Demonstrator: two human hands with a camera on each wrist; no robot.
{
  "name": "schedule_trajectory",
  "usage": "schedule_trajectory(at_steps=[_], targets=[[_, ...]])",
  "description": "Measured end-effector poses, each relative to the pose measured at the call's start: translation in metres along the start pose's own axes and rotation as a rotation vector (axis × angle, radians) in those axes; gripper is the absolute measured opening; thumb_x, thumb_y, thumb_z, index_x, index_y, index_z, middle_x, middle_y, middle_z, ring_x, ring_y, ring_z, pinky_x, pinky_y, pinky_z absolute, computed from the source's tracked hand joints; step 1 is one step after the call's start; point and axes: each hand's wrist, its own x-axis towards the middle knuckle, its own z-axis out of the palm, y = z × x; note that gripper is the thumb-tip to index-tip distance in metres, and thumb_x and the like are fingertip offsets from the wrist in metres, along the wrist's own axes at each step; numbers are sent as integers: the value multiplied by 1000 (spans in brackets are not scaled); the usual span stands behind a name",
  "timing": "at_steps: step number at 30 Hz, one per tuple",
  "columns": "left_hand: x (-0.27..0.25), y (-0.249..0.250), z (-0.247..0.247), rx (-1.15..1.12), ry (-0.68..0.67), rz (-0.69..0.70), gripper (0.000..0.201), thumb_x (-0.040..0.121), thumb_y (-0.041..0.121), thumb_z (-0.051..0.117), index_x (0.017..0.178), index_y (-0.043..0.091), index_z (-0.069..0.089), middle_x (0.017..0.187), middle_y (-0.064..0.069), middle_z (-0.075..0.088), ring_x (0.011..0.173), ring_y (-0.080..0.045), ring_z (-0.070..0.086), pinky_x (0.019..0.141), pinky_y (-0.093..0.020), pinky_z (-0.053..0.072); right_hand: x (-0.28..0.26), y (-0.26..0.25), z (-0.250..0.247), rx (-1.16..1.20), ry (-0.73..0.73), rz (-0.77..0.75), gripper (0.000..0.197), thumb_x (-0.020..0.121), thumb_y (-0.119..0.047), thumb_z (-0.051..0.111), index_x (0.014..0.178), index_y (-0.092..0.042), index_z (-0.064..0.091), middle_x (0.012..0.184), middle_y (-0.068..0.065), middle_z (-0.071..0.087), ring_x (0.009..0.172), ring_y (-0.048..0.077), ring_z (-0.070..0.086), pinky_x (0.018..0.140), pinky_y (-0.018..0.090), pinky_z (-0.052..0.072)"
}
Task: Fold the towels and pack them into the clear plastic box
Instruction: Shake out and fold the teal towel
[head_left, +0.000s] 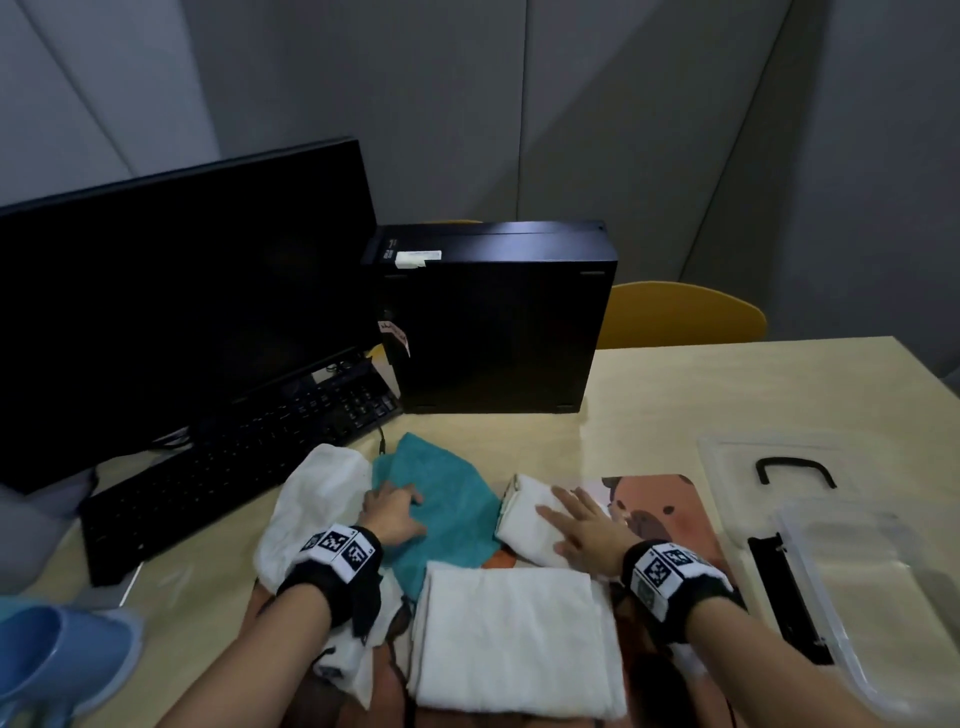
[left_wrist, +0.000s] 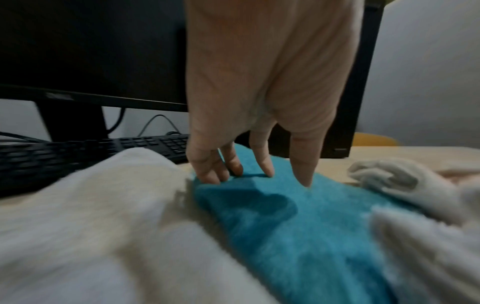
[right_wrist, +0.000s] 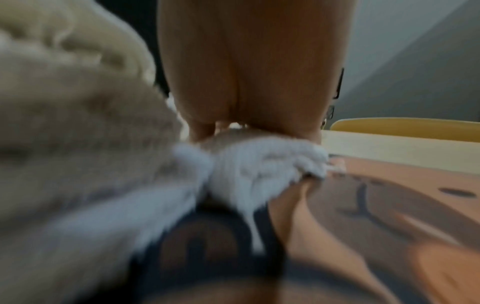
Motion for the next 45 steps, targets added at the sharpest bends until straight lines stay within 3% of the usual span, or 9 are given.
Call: schedule_trajectory(at_steps=[6, 12, 18, 25, 29, 34, 40, 43, 45], targets=[[-11, -18, 7, -262, 173, -117, 75, 76, 20, 70, 136, 6, 27, 134, -22, 34, 125, -38, 36, 106, -37, 33, -9, -9, -34, 141, 200, 27, 47, 95, -35, 45, 139, -22, 36, 150, 10, 28, 135, 28, 33, 110, 47, 32], [-26, -5, 1, -1018, 40, -67, 34, 84, -5, 55, 118, -9, 52, 117, -23, 60, 102, -33, 59, 85, -35, 49, -12, -35, -50, 183, 253, -22, 47, 95, -32, 46, 139, -22, 36, 146, 10, 32, 132, 28, 35, 110, 41, 33], [-62, 26, -61, -964, 150, 301, 33, 81, -12, 50, 98, 15, 58, 106, -18, 65, 93, -28, 62, 88, -42, 49, -28, -74, -82, 412, 411, -172, 60, 90, -30, 57, 142, -20, 30, 149, 8, 27, 135, 22, 32, 109, 31, 29], [-107, 41, -116, -833, -153, 634, 51, 77, 2, 50, 122, 27, 54, 110, -4, 65, 98, -19, 65, 78, -27, 53, -57, -103, -118, 1127, 378, -451, 93, 70, -49, 68, 145, -34, 16, 135, -5, 41, 122, 14, 48, 101, 33, 44], [-115, 44, -112, -773, -225, 651, 49, 76, 3, 47, 114, 32, 60, 105, 1, 67, 95, -15, 63, 79, -22, 53, -66, -104, -124, 1135, 384, -446, 58, 85, -39, 57, 138, -29, 35, 121, 0, 56, 114, 18, 55, 99, 39, 45], [-113, 48, -94, -958, -338, 602, 30, 94, 32, 45, 102, 12, 67, 90, 1, 68, 83, -11, 62, 73, -20, 50, -76, -105, -122, 1012, 489, -469, 10, 90, -14, 56, 84, -20, 62, 87, -2, 63, 84, 10, 58, 77, 26, 46], [-107, 48, -85, -874, 65, 475, 22, 90, 18, 56, 104, 6, 68, 100, -8, 69, 96, -18, 64, 84, -25, 51, -82, -100, -125, 1148, 579, -620, 9, 90, -19, 55, 83, -23, 57, 86, -3, 59, 76, 1, 59, 67, 16, 48], [-106, 40, -91, -944, 439, 406, 19, 83, 0, 62, 101, 3, 67, 102, -13, 67, 82, -16, 63, 66, -16, 51, -85, -78, -129, 1448, 603, -679, 26, 73, -40, 71, 82, -22, 56, 93, 0, 65, 84, 11, 64, 69, 23, 55], [-107, 35, -98, -1118, 541, 397, 28, 81, -11, 58, 107, -2, 62, 106, -17, 62, 77, -10, 60, 58, -10, 51, -88, -61, -129, 1603, 601, -677, 13, 81, -28, 62, 83, -18, 54, 95, 0, 69, 88, 13, 67, 72, 25, 57]])
